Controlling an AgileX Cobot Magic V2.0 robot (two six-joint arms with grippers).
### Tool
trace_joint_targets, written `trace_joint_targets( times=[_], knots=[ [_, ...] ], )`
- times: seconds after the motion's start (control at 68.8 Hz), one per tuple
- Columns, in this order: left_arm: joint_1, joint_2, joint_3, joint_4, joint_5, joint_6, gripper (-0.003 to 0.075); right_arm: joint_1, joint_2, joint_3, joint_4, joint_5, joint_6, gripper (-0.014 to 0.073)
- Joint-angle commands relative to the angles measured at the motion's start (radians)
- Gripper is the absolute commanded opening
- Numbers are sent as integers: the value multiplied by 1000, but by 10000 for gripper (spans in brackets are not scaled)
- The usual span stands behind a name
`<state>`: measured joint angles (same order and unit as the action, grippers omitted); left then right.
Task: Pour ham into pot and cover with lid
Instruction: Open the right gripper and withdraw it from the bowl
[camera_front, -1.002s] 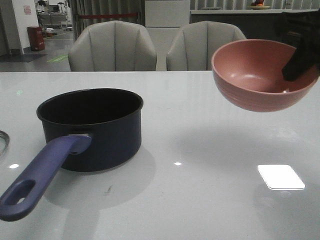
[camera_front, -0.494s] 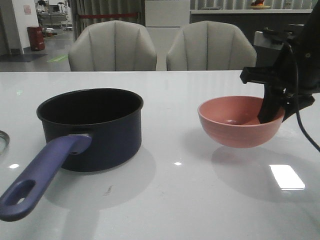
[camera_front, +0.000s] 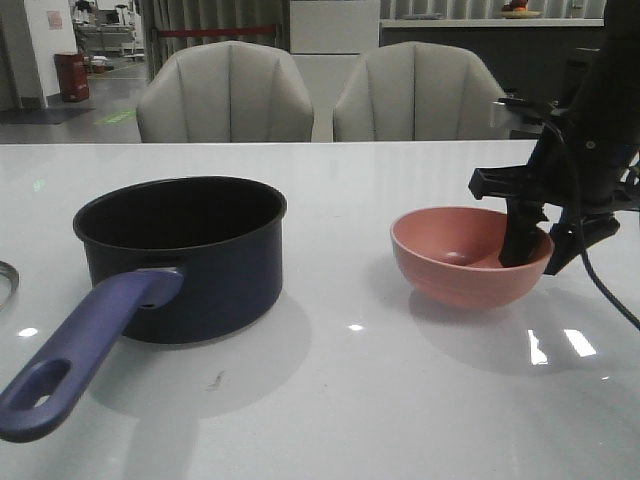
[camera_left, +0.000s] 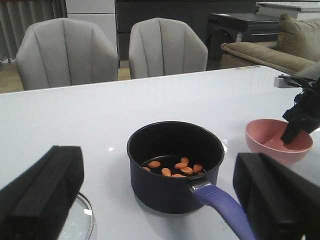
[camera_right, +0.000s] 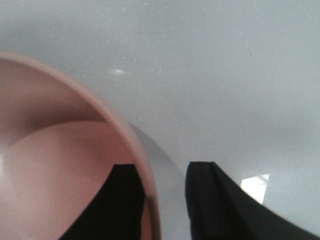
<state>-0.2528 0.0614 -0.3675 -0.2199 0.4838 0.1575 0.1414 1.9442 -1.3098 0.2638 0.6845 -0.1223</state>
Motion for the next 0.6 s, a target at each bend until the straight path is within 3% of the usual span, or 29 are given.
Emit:
trace_joint_targets(
  times=[0.0,0.421,0.581],
  knots=[
    [-8,10,-26,-13,-84,-2,657,-5,-106,-34,-35,-16,-49,388],
    [-8,10,-26,-13,-84,-2,657,-1,-462,-26,-14,-51,-100,388],
    [-8,10,-26,-13,-84,-2,657,42,-623,78,-13,-152,-100,388]
  ],
)
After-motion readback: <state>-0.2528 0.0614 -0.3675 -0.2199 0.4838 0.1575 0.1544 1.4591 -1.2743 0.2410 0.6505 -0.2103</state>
